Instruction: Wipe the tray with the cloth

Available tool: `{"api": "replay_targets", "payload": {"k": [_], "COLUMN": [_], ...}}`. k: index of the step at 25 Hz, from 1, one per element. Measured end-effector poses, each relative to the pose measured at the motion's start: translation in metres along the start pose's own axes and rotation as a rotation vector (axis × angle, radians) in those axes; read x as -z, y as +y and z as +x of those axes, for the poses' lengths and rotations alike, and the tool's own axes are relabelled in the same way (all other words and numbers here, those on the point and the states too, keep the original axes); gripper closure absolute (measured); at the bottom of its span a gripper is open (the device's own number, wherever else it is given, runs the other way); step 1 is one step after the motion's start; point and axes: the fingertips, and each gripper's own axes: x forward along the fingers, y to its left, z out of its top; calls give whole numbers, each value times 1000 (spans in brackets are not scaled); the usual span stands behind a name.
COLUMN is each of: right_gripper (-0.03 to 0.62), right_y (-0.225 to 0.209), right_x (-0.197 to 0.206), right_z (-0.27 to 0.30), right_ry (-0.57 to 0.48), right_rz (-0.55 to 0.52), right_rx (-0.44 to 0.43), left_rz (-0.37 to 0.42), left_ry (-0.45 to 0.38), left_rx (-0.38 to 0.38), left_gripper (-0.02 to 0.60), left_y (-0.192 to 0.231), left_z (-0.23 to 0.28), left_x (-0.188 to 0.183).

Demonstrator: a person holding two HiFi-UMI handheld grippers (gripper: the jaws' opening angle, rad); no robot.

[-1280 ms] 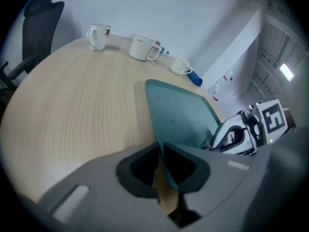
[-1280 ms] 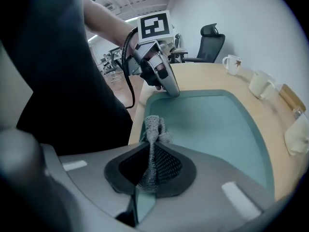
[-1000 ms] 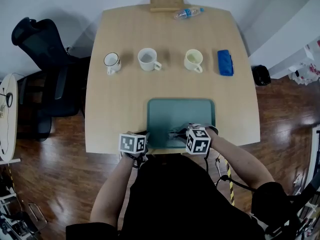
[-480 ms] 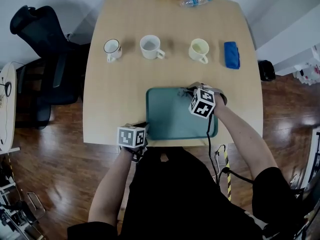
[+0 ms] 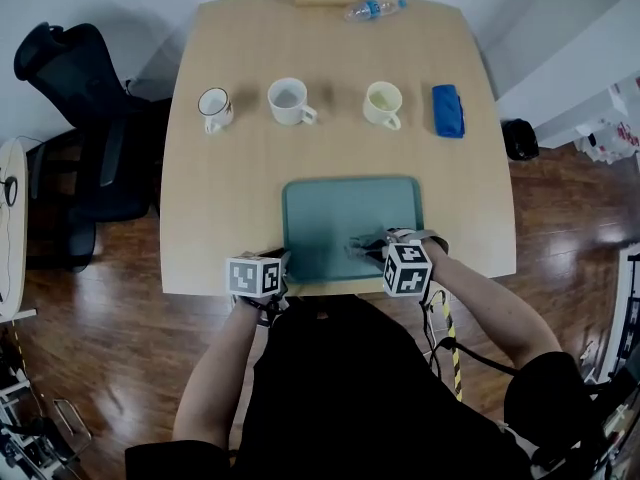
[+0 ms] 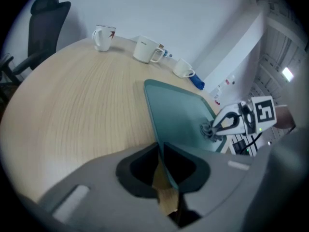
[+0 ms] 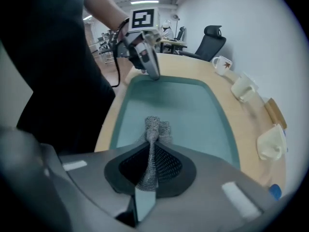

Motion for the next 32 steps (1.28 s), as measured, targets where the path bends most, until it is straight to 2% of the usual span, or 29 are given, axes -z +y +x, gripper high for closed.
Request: {"api": "replay_targets", "payload": {"k": [4,7,9,11,16,19,22,27,32], "right_gripper": [569,569,569,569,569,569,569,569,569], "right_y": [42,44,32,6,-96,-144,-163,-134,-68], "right_x": [-4,-4,-2,5,31,50,58,53,46], "right_z": [0,-1,-2,-4,-17,-18,-17,-13,-13], "right_ry": [-14,-26,-31,-24,38,96,114,89,55], "right_rz": [-29,-14,-6,8,74,80,84,57,12], "right_rx": [-88,-95,-71,-7,187,249,271,256,168], "left_rz": [-3,-2,1,6,4,0,7,9,13], "left_ry": [-1,2,4,5,9,9,6,-6,1], "left_rx": [4,2,-3,-8,-9,-11,-19,-26,-22], "left_gripper": [540,540,541,540,541,541,541,541,541], "left_y": [0,-1,-2,-2,-3,-4,-3,0,1], "left_z": [0,1,1,1,0,0,1,1,1], "left_x": [-1,-1,0,0,-1,-2,-4,-2,0]}}
